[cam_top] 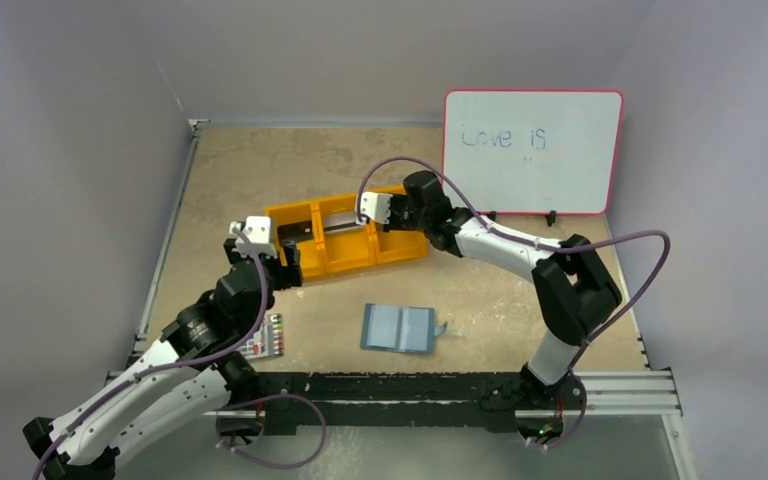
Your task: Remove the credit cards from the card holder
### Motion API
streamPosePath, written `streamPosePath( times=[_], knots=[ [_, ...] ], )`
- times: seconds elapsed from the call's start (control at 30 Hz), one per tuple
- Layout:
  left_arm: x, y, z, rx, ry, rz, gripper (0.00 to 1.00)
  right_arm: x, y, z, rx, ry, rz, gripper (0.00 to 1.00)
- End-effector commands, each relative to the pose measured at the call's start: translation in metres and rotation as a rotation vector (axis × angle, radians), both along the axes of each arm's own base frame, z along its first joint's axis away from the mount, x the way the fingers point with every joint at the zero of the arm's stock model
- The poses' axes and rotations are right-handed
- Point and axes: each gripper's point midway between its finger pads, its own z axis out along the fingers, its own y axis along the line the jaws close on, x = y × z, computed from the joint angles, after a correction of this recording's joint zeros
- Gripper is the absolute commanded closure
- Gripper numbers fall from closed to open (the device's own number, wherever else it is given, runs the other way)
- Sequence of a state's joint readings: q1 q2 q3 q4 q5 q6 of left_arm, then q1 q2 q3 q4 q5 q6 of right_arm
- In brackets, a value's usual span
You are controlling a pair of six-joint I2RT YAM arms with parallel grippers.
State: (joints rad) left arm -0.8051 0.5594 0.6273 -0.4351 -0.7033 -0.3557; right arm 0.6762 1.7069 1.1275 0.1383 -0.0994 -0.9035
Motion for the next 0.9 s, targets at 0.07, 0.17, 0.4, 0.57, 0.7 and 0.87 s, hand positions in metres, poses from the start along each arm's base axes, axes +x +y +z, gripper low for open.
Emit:
streamPosePath(
  times=[0.07,0.17,0.4,0.57,0.7,0.87],
  knots=[
    [0.001,0.009,0.032,-0.058,-0.088,0.04,0.3,0.013,-0.002,0.002,-0.045,-0.035,0.064,1.0],
    [0.001,0.009,0.032,-0.06,-0.09,0.039,0.3,0.015,0.001,-0.003,-0.053,-0.032,0.081,1.0],
    [0.001,0.007,0.032,-0.063,-0.087,0.031,0.3,0.029,0.006,-0.019,-0.079,-0.025,0.081,1.0],
    [0.001,0.009,0.032,-0.061,-0.091,0.039,0.3,0.038,0.012,-0.025,-0.086,-0.029,0.089,1.0],
    [0.001,0.011,0.032,-0.056,-0.092,0.047,0.3,0.046,0.011,-0.03,-0.1,-0.025,0.08,1.0],
    [0.001,0.01,0.031,-0.055,-0.088,0.046,0.3,0.053,0.009,-0.037,-0.115,-0.052,0.069,1.0]
  ],
)
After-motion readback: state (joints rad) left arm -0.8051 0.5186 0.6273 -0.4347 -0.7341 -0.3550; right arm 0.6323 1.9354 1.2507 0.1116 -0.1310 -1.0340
